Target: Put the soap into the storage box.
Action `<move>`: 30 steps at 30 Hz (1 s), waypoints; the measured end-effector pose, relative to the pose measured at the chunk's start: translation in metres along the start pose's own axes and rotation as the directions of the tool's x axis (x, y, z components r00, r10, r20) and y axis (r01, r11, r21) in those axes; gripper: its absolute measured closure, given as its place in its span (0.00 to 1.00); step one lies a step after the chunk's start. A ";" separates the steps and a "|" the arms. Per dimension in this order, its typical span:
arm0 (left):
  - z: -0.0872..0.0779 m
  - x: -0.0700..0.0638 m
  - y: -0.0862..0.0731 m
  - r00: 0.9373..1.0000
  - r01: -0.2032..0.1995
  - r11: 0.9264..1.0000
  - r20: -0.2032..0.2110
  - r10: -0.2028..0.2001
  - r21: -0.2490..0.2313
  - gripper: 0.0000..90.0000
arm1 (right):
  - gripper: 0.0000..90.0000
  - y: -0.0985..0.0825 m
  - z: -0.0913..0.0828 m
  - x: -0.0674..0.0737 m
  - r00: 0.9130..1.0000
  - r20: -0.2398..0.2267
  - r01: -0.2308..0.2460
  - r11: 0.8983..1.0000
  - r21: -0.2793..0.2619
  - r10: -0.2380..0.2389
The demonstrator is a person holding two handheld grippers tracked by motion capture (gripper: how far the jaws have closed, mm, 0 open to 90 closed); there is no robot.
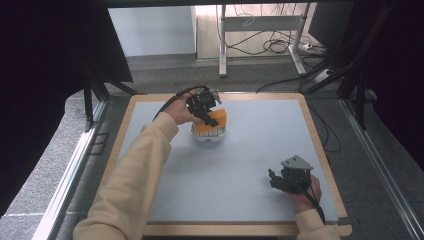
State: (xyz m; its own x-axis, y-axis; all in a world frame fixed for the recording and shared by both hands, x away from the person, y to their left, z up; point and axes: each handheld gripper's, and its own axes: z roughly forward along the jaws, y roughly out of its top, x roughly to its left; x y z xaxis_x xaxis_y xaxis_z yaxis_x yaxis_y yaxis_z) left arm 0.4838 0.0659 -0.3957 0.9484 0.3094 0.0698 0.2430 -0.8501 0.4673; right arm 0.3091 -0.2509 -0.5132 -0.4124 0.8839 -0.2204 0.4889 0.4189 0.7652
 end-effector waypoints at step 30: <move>0.042 0.028 -0.017 0.995 -0.075 0.997 0.070 0.072 0.032 0.69 | 0.20 -0.001 0.000 0.000 1.000 0.002 -0.001 1.000 0.009 0.001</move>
State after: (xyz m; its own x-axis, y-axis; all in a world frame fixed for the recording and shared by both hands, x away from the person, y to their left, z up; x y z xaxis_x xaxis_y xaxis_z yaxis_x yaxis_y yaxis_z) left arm 0.5147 0.0711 -0.4391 0.9754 0.2166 0.0413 0.1780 -0.8841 0.4320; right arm 0.3085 -0.2518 -0.5135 -0.4104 0.8848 -0.2209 0.4962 0.4199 0.7599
